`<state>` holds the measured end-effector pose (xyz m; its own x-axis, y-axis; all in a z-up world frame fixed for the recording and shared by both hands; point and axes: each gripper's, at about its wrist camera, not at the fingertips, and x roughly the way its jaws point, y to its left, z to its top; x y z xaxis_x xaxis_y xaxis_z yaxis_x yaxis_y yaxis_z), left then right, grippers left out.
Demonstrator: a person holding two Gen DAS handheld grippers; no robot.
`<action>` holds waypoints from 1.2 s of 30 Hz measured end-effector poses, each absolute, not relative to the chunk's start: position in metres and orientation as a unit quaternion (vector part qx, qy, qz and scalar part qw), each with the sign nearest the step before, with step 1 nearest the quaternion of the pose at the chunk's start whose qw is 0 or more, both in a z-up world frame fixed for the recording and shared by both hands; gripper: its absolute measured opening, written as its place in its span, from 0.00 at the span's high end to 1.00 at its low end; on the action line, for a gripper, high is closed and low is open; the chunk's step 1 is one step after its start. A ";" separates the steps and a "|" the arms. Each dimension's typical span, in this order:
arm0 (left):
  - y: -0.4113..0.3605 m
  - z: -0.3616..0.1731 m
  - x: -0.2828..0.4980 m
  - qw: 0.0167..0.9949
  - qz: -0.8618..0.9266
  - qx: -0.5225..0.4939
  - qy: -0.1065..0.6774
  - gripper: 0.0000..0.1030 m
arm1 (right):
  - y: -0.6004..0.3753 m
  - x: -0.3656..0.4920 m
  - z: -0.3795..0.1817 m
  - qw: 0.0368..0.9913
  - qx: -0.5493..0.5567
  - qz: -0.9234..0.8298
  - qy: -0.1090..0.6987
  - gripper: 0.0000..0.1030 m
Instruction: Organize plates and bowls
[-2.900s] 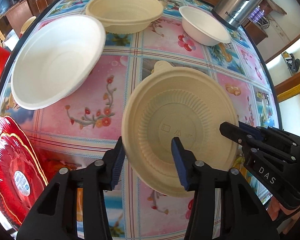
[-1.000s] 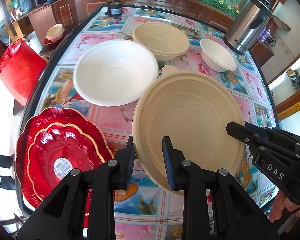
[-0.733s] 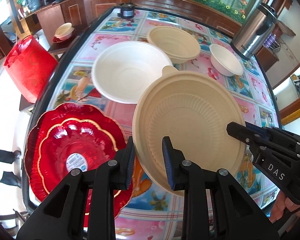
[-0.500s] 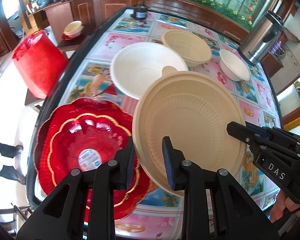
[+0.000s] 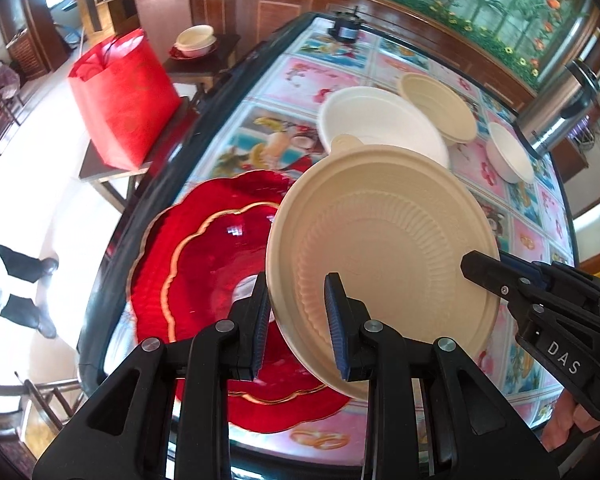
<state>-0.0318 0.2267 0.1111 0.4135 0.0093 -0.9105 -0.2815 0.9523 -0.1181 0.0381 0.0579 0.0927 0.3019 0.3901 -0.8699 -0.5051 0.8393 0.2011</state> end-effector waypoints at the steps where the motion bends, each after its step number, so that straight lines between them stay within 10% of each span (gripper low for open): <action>1: 0.230 0.111 -0.033 0.830 0.091 -0.128 0.535 0.74 | 0.061 0.037 0.092 0.804 -0.056 0.281 0.522 0.87; 36: 0.278 0.063 -0.042 0.804 0.105 -0.114 0.574 0.74 | 0.123 0.019 0.053 0.773 -0.097 0.293 0.554 0.84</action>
